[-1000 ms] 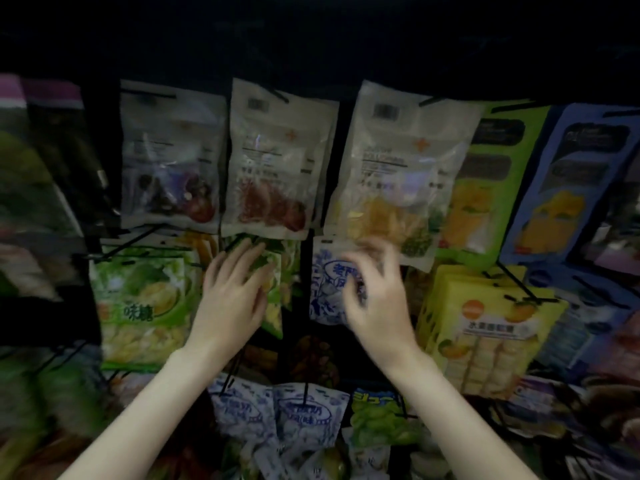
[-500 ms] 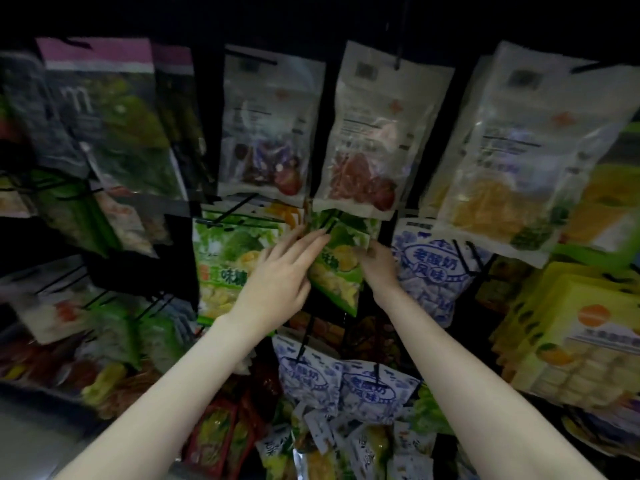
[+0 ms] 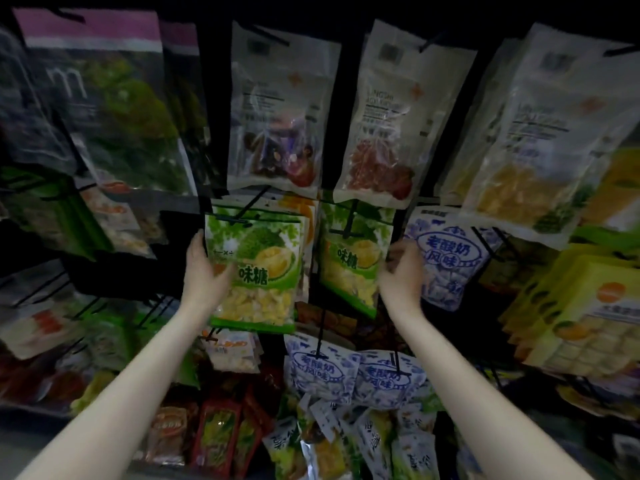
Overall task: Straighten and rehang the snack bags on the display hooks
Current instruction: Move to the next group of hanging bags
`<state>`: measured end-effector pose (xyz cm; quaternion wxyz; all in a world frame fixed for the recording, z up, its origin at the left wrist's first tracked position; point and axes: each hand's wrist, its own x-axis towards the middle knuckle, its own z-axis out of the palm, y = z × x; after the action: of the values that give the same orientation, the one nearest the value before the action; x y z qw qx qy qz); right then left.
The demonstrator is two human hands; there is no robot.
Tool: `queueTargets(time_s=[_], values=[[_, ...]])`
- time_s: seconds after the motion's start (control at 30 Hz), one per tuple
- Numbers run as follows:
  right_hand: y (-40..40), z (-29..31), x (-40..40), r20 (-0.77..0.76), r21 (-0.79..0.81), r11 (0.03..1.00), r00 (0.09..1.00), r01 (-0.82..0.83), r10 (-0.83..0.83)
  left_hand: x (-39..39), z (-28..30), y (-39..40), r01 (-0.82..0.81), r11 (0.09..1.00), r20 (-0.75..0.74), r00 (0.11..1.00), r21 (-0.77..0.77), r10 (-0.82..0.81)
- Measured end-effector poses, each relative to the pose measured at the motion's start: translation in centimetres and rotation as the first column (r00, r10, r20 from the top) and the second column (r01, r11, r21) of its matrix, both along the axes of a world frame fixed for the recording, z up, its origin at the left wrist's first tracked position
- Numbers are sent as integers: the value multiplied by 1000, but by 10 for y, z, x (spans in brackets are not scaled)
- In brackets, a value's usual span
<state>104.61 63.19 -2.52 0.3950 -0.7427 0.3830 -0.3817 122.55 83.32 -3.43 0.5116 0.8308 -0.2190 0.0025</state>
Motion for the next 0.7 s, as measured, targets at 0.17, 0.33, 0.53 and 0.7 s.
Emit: queueTargets(time_s=[0.17,0.33,0.53,0.7], values=[[43,-16,25,-31,324,868,913,-375,406,12,8,-3,-127,968,-222,972,-215,78],[55,-21,41,164,436,747,860,-502,482,-11,18,27,193,903,-138,955,-384,-263],[60,-37,27,289,577,585,812,-570,506,-28,9,47,552,832,60,833,-59,-549],[57,-35,-1,220,410,826,921,-387,322,-38,10,31,583,808,-10,810,-82,-586]])
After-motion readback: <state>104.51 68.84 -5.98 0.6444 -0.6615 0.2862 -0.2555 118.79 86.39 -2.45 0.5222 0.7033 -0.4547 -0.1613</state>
